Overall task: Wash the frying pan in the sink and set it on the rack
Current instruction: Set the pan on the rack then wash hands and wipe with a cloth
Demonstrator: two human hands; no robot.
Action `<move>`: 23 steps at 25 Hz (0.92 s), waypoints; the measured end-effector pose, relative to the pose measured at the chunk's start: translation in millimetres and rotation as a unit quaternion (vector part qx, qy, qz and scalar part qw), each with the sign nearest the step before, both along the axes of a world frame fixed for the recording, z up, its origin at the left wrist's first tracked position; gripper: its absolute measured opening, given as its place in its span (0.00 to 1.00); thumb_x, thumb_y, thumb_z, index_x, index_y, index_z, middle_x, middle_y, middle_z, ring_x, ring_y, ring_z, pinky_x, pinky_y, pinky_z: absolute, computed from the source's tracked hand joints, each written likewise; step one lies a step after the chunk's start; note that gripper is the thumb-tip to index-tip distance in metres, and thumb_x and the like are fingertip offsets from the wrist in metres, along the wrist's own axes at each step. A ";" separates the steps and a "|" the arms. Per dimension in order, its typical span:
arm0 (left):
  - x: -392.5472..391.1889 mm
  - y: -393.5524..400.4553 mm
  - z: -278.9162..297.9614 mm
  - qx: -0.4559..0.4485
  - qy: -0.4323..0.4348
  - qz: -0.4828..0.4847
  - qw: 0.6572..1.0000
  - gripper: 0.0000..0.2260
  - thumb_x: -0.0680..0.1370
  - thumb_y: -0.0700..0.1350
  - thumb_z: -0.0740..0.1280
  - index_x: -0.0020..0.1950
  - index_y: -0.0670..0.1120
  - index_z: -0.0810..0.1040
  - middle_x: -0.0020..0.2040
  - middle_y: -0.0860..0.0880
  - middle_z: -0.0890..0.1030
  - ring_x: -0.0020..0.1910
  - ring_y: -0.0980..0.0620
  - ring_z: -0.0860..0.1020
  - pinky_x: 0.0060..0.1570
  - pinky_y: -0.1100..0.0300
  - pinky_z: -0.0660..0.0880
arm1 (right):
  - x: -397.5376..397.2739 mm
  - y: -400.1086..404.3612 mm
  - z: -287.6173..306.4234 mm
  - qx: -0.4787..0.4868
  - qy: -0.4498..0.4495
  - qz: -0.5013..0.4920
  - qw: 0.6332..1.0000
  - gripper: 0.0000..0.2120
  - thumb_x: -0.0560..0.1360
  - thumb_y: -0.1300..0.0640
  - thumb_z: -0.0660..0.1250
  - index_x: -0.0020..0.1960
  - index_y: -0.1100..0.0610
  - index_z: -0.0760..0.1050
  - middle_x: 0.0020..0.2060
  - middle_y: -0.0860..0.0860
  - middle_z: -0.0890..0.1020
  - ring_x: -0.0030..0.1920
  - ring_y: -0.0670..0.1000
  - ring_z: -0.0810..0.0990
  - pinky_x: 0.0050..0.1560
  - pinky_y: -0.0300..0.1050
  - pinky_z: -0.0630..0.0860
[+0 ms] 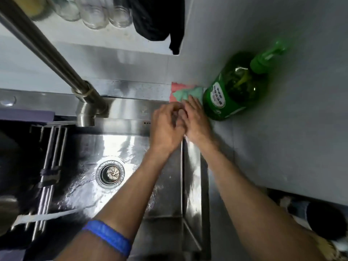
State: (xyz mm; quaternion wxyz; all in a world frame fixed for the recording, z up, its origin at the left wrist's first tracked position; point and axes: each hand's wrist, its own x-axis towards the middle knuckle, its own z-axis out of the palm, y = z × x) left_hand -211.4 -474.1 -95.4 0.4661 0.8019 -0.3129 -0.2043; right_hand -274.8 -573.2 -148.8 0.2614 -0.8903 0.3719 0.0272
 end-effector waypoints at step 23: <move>16.7 -132.6 88.6 -0.140 -0.039 -0.274 0.951 0.19 0.71 0.45 0.75 0.60 0.42 0.79 0.52 0.51 0.81 0.52 0.57 0.79 0.55 0.59 0.76 | -34.1 3.4 -12.4 -0.013 0.055 0.070 0.996 0.35 0.81 0.51 0.58 0.81 0.56 0.45 0.81 0.52 0.46 0.80 0.53 0.43 0.77 0.46 0.41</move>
